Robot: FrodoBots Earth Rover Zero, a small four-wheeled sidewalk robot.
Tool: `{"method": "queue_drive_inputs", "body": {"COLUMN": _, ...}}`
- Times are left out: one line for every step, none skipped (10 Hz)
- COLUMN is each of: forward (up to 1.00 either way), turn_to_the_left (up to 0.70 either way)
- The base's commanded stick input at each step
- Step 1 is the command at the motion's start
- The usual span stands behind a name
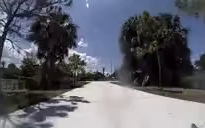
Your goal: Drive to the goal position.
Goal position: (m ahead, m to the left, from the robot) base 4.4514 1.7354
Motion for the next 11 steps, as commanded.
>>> {"method": "queue_drive_inputs", "body": {"forward": 0.85, "turn_to_the_left": 0.0}}
{"method": "queue_drive_inputs", "body": {"forward": 0.85, "turn_to_the_left": 0.0}}
{"method": "queue_drive_inputs", "body": {"forward": 0.85, "turn_to_the_left": 0.0}}
{"method": "queue_drive_inputs", "body": {"forward": 0.85, "turn_to_the_left": 0.0}}
{"method": "queue_drive_inputs", "body": {"forward": 0.85, "turn_to_the_left": 0.0}}
{"method": "queue_drive_inputs", "body": {"forward": 0.85, "turn_to_the_left": 0.0}}
{"method": "queue_drive_inputs", "body": {"forward": 0.85, "turn_to_the_left": 0.0}}
{"method": "queue_drive_inputs", "body": {"forward": 0.85, "turn_to_the_left": 0.0}}
{"method": "queue_drive_inputs", "body": {"forward": 0.85, "turn_to_the_left": 0.0}}
{"method": "queue_drive_inputs", "body": {"forward": 0.85, "turn_to_the_left": 0.0}}
{"method": "queue_drive_inputs", "body": {"forward": 0.85, "turn_to_the_left": 0.0}}
